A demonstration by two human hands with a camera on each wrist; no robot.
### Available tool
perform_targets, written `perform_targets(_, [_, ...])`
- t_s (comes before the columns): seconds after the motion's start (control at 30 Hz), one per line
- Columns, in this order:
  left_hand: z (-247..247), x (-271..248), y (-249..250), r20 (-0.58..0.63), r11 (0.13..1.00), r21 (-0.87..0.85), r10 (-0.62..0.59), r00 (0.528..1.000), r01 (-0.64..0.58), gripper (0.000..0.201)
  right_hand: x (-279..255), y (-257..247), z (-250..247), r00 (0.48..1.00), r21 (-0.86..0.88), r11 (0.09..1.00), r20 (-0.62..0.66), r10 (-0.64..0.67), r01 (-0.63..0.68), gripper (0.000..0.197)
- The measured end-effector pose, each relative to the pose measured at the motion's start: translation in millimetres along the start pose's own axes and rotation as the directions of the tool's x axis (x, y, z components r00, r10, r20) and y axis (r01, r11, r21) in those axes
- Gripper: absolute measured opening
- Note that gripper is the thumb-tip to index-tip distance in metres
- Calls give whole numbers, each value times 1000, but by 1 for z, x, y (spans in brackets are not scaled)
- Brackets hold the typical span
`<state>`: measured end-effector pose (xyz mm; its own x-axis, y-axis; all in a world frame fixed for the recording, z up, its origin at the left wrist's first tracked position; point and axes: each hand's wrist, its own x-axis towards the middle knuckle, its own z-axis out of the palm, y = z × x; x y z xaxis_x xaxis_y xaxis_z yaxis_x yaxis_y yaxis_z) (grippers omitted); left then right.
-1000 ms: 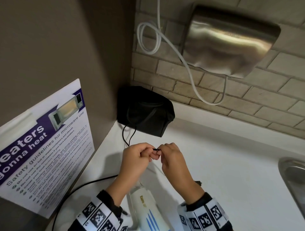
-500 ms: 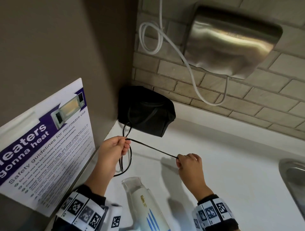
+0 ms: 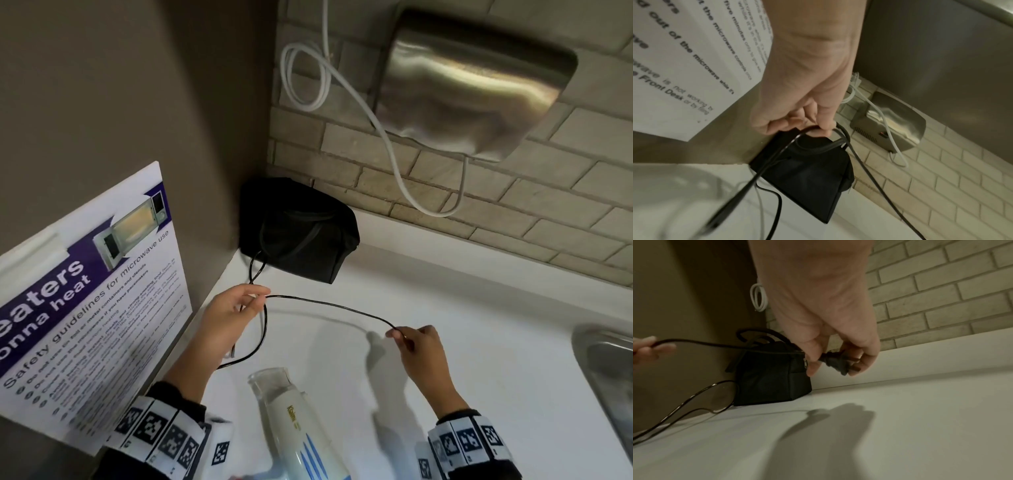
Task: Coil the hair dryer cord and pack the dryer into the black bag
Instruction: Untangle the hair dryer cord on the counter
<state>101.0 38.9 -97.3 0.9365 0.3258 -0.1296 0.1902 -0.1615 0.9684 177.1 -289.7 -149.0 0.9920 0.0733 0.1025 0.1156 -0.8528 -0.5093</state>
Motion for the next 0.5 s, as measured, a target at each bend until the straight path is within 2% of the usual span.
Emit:
perform_targets(0.1, [10, 1, -5, 67, 997, 73, 0, 998, -5, 21, -1, 4, -8, 991, 15, 992, 55, 125, -126, 17])
perform_targets(0.27, [23, 0, -14, 193, 996, 91, -34, 981, 17, 29, -9, 17, -7, 946, 57, 949, 120, 303, -311, 26])
perform_targets(0.33, [23, 1, -18, 207, 993, 107, -61, 976, 40, 28, -13, 22, -5, 939, 63, 941, 109, 325, -333, 32])
perform_targets(0.5, [23, -1, -19, 196, 994, 104, -63, 979, 43, 18, -23, 27, -2, 937, 69, 936, 71, 341, -346, 15])
